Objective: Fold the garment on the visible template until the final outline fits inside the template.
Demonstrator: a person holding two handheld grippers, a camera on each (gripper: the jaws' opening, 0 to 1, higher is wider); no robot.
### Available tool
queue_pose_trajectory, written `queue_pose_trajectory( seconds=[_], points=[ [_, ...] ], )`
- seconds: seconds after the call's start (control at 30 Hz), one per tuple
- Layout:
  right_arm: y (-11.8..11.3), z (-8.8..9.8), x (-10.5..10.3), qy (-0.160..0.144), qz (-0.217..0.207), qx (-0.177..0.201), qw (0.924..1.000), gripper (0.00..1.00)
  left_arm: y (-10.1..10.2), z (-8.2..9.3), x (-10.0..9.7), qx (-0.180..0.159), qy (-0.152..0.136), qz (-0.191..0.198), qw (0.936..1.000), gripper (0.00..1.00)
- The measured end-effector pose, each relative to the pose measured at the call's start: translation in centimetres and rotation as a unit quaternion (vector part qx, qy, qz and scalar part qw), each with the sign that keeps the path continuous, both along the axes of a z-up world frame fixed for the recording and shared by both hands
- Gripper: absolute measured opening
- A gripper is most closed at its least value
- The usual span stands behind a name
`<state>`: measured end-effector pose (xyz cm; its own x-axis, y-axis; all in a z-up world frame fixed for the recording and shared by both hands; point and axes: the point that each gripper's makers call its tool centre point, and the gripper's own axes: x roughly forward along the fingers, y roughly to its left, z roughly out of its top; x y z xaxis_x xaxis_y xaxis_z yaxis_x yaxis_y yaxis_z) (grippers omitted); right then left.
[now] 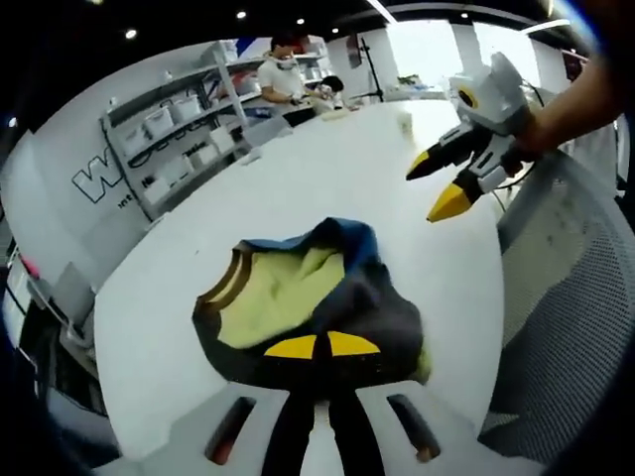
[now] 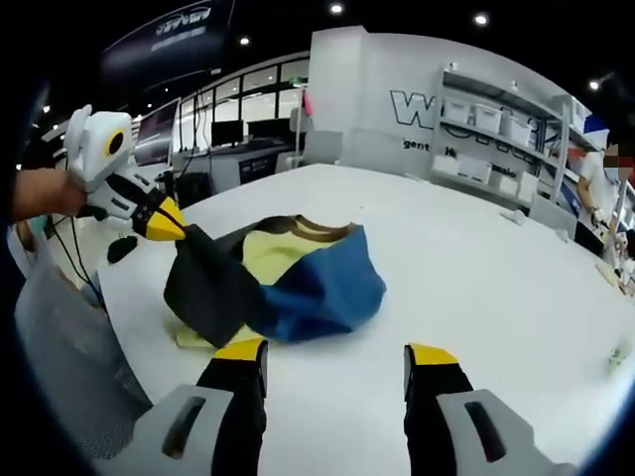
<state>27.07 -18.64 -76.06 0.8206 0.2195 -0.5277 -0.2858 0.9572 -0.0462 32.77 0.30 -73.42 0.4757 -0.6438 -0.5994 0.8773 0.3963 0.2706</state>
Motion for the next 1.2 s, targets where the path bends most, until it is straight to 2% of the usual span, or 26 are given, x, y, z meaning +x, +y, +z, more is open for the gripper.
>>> queue_pose_trajectory(
  seconds=[0.33, 0.6, 0.77, 0.93, 1.2],
  points=[
    [0.1, 0.0, 0.0, 0.003, 0.004, -0.001, 1.0000, 0.53, 4.7, 1.3, 3.3, -0.008, -0.013, 0.067, 0.9976, 0.04],
    [0.2, 0.0, 0.0, 0.005, 0.004, 0.000, 1.0000, 0.53, 8.0, 1.0, 6.0, 0.000, -0.014, 0.114, 0.9934, 0.04],
    [0.2, -0.1, -0.1, 0.008, 0.005, -0.001, 1.0000, 0.53, 9.6, 0.4, 7.4, 0.008, -0.011, 0.136, 0.9907, 0.04],
    [0.1, -0.2, -0.2, 0.010, 0.004, -0.001, 0.9999, 0.53, 11.3, -1.1, 8.4, 0.021, -0.002, 0.154, 0.9878, 0.04],
    [0.1, -0.3, -0.4, 0.013, 0.003, 0.000, 0.9999, 0.53, 13.1, -3.1, 8.6, 0.038, 0.015, 0.174, 0.9839, 0.04]
  ],
)
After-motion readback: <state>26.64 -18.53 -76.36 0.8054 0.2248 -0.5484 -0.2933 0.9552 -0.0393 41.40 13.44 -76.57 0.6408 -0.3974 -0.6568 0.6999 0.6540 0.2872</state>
